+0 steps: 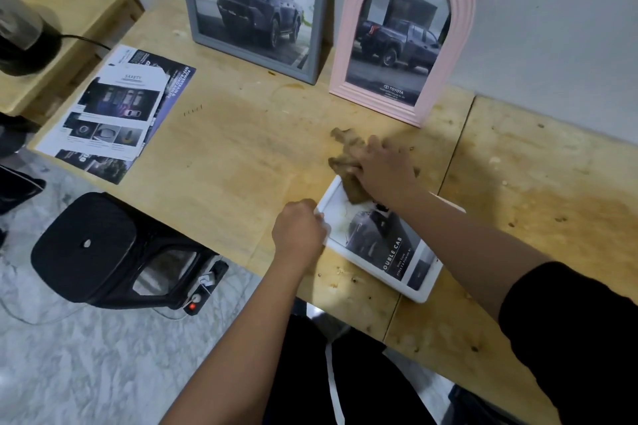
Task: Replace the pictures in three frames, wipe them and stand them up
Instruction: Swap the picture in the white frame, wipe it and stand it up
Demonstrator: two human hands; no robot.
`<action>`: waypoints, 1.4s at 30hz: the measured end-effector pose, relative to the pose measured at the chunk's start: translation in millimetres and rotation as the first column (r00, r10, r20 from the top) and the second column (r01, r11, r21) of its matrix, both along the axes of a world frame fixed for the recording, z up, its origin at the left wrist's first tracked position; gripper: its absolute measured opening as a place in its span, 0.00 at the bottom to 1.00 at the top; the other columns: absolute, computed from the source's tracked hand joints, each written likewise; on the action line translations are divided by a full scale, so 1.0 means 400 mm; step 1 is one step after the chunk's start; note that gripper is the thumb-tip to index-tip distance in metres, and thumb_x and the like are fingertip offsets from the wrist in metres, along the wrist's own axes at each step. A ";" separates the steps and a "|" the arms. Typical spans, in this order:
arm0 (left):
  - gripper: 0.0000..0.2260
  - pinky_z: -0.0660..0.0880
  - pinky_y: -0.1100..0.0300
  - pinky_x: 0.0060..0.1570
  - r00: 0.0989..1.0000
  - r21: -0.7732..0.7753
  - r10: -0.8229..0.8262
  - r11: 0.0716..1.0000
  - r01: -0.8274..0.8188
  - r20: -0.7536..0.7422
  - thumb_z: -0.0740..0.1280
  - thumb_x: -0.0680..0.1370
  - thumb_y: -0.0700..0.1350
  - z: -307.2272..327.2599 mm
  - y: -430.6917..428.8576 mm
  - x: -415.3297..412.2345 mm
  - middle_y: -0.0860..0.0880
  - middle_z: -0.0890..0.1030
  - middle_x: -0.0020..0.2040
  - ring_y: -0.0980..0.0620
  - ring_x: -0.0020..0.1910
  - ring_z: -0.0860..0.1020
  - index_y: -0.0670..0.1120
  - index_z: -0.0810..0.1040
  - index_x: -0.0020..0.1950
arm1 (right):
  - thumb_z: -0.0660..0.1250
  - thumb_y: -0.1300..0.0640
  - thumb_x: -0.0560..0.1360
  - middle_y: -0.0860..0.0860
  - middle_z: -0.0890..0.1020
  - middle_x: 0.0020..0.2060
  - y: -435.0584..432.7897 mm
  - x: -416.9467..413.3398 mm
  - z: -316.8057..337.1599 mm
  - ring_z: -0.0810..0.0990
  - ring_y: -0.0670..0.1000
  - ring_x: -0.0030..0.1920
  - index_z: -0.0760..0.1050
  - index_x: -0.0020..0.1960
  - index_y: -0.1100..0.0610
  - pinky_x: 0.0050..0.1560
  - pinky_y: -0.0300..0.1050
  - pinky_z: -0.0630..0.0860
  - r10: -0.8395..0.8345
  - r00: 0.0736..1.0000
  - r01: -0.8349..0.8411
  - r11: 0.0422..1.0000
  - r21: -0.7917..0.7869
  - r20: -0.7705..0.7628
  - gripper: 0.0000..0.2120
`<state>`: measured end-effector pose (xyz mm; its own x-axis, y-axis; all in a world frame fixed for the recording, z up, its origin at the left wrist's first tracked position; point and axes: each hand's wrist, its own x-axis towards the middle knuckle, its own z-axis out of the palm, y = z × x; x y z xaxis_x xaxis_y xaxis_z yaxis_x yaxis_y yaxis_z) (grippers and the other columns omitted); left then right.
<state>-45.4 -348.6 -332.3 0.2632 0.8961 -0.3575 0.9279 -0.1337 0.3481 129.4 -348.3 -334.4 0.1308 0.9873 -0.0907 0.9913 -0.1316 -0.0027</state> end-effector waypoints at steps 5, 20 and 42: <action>0.07 0.68 0.59 0.36 1.000 -0.082 0.021 0.996 -0.019 0.016 0.63 0.75 0.44 0.011 0.010 0.005 0.40 0.77 0.45 0.41 0.42 0.75 0.43 0.71 0.39 | 0.52 0.46 0.80 0.58 0.72 0.58 -0.104 0.032 -0.027 0.71 0.59 0.56 0.69 0.64 0.52 0.47 0.50 0.69 -0.226 0.974 0.224 0.973 -0.051 -0.029 0.17; 0.08 0.67 0.59 0.37 1.000 -0.091 0.018 0.996 -0.016 0.021 0.65 0.75 0.44 0.057 -0.007 0.009 0.44 0.74 0.41 0.44 0.38 0.71 0.41 0.72 0.40 | 0.55 0.55 0.79 0.56 0.74 0.55 -0.315 0.101 0.029 0.70 0.58 0.57 0.76 0.56 0.52 0.48 0.49 0.67 -0.470 0.871 0.484 0.870 -0.094 0.144 0.12; 0.10 0.63 0.61 0.27 0.987 -0.203 -0.159 0.967 0.151 -0.026 0.65 0.74 0.41 0.047 0.030 -0.001 0.46 0.72 0.39 0.45 0.38 0.71 0.42 0.69 0.34 | 0.62 0.63 0.68 0.55 0.81 0.54 -0.535 -0.193 -0.043 0.80 0.56 0.46 0.80 0.47 0.58 0.42 0.47 0.79 -0.415 0.891 0.448 0.871 0.200 -0.185 0.12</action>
<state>-45.7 -336.5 -313.4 0.3744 0.7546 -0.5388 0.9156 -0.2089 0.3436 52.2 -562.1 -351.8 0.5517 0.8296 0.0861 0.8238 -0.5258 -0.2120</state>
